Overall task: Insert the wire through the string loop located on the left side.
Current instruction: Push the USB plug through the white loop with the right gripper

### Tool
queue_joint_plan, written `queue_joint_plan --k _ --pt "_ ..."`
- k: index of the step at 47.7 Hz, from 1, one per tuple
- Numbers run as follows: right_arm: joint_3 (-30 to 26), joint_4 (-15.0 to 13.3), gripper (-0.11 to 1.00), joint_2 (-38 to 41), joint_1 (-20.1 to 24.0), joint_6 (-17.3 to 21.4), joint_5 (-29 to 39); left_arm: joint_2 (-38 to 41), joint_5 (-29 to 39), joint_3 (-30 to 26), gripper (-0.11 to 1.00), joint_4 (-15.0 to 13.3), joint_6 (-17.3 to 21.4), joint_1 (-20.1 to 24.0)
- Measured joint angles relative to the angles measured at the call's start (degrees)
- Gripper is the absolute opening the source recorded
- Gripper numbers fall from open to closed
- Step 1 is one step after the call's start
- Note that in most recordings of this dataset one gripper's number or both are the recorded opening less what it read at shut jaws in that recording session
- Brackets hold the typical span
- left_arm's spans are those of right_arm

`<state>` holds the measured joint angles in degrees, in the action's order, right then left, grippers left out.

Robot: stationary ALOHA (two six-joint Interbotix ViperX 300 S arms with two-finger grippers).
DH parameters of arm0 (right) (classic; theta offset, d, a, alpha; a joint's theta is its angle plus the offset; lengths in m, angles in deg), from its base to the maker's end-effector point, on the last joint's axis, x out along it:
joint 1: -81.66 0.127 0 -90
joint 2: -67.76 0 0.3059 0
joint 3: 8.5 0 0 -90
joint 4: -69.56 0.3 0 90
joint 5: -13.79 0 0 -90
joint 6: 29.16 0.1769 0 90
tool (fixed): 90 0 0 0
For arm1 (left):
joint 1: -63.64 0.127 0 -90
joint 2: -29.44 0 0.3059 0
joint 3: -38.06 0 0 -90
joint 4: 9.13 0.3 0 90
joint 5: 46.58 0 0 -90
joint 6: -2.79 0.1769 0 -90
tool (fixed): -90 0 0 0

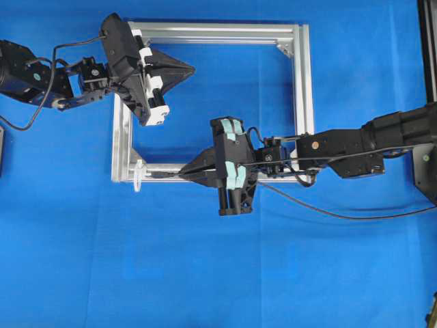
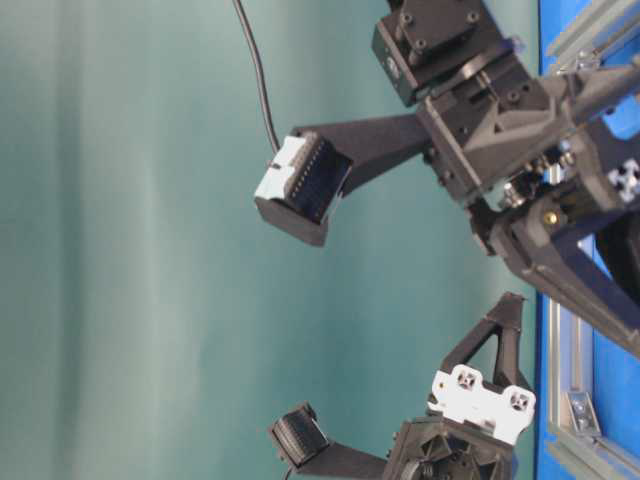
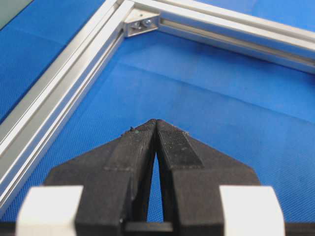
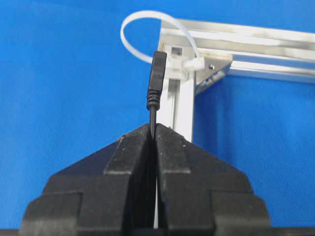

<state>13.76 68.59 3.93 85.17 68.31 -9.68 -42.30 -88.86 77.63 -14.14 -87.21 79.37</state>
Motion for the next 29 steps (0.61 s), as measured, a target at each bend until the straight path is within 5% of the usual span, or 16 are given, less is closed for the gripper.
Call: queue_joint_plan --k 29 --pt "-9.7 -0.1 -0.04 8.1 -0.9 0.0 0.0 0.0 0.0 0.0 0.00 0.1 -0.1 0.0"
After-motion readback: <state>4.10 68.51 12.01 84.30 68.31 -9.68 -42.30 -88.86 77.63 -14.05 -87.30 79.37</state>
